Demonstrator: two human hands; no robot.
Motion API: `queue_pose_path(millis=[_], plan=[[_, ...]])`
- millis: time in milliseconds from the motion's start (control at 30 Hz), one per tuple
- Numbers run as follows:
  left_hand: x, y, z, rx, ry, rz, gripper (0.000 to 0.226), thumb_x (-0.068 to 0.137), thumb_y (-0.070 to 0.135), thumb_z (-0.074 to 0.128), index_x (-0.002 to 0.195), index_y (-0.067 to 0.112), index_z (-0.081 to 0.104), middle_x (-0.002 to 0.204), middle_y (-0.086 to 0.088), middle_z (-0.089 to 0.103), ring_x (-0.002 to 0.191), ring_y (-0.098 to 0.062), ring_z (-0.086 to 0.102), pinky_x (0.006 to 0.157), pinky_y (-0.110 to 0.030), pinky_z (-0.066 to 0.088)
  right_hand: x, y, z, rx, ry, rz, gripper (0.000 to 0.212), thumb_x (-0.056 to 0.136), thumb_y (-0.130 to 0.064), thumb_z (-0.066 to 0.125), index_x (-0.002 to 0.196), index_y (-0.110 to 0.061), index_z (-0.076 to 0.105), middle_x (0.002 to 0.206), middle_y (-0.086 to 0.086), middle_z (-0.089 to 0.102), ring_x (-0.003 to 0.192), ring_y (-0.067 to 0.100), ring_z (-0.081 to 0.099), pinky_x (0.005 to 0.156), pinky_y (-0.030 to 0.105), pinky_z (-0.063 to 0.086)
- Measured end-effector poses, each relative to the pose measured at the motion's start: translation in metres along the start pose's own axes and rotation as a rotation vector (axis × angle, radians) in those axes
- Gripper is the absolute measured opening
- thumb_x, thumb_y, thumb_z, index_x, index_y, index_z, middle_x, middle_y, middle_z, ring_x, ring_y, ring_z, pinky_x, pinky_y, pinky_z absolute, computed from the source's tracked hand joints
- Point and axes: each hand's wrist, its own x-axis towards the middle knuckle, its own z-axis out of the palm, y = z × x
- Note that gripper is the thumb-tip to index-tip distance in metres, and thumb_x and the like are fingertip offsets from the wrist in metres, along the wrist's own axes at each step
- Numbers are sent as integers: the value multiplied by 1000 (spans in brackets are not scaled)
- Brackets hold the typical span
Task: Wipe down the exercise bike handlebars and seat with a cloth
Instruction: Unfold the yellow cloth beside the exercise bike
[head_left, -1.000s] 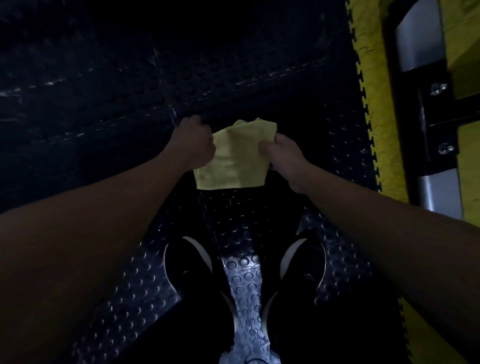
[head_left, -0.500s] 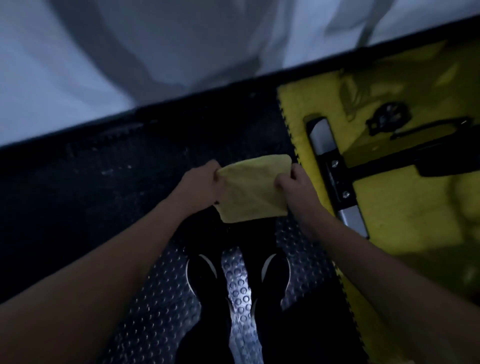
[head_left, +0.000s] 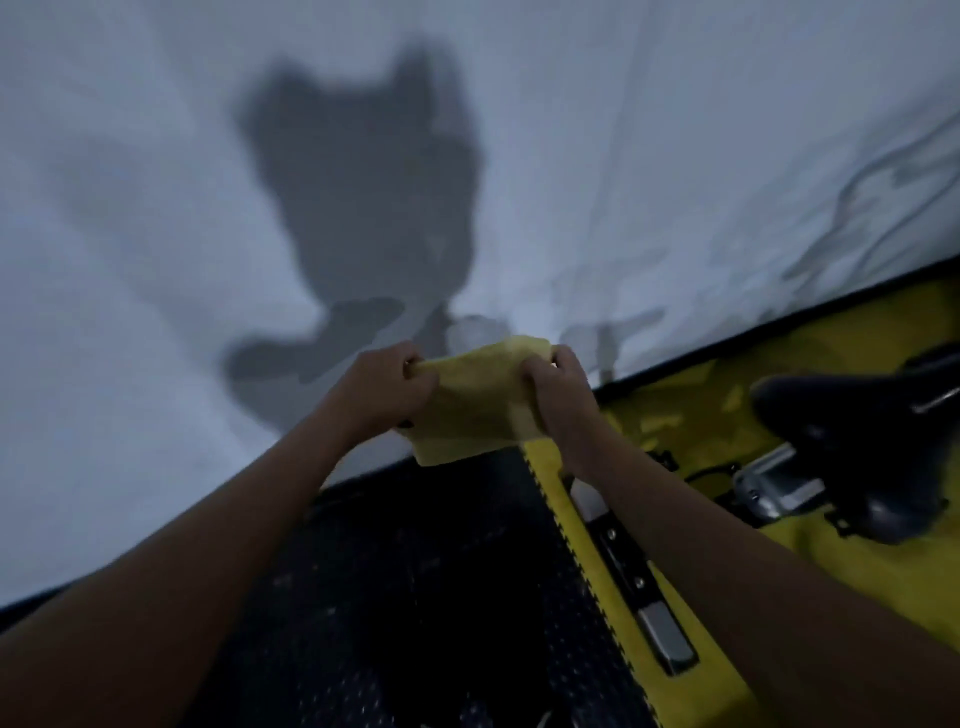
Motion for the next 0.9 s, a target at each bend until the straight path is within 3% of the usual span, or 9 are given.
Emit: queue_pose_path(millis=[67,133,200,267,333,400,533,733,900], plan=[[-2,45,-31,-9,40,22,36,88,40,58,86,5,65,80,-12,65,63,-19,64,45,-25,52,-14,-50,-17,-3,-25,-69,14,98,-21,51,86,-19,44,79,-1,45,71,15,42,61,29,33],[-6,97,-59,54,62,85,56,79,62,48,75,8,62,71,-9,59,62,-19,55,49,-27,41,-28,-99,-43,-15,-51,-127,6,97,-23,50,95,-18,48,89,4,49,79,18,47,67,33,36],[-15,148,-78,121,19,187,73,76,68,32,98,10,69,81,-9,64,73,-25,61,63,-31,43,-42,-143,-75,-4,-29,-185,4,96,-22,50,99,-19,51,94,6,55,82,18,52,68,33,40],[-23,185,-88,-24,-40,311,87,70,65,26,132,17,63,99,-23,69,90,-42,68,75,-39,49,-52,-175,-102,-6,-4,-225,8,96,-20,51,103,-19,55,97,4,61,84,17,56,68,31,43],[-24,224,-89,-216,-78,237,66,82,60,40,125,15,62,96,-24,69,98,-48,67,77,-41,53,-60,-203,-131,-24,13,-254,9,96,-19,51,104,-17,55,98,1,62,86,16,57,68,30,44],[-19,265,-88,-264,-45,167,41,93,46,61,110,9,70,95,-11,71,105,-37,68,84,-40,56,-68,-227,-163,-32,57,-281,7,96,-20,52,102,-17,55,100,1,61,90,18,57,72,32,44],[-10,333,-88,-234,-117,303,35,88,43,72,77,10,76,75,2,72,77,-15,66,76,-33,49,-86,-261,-229,-27,197,-304,24,96,-21,53,116,-8,56,111,10,62,100,25,58,86,40,47],[-2,430,-57,-160,-220,498,40,89,52,66,83,13,75,94,-23,70,75,-21,64,74,-34,48,-114,-277,-328,-17,372,-295,22,98,-22,53,117,-11,57,118,13,63,111,32,61,94,43,48],[0,523,-1,-103,-265,623,42,94,52,60,88,11,72,76,-1,63,71,-15,58,67,-29,43,-132,-275,-429,-20,476,-286,8,97,-20,54,104,-17,55,110,8,61,104,28,60,90,43,48]])
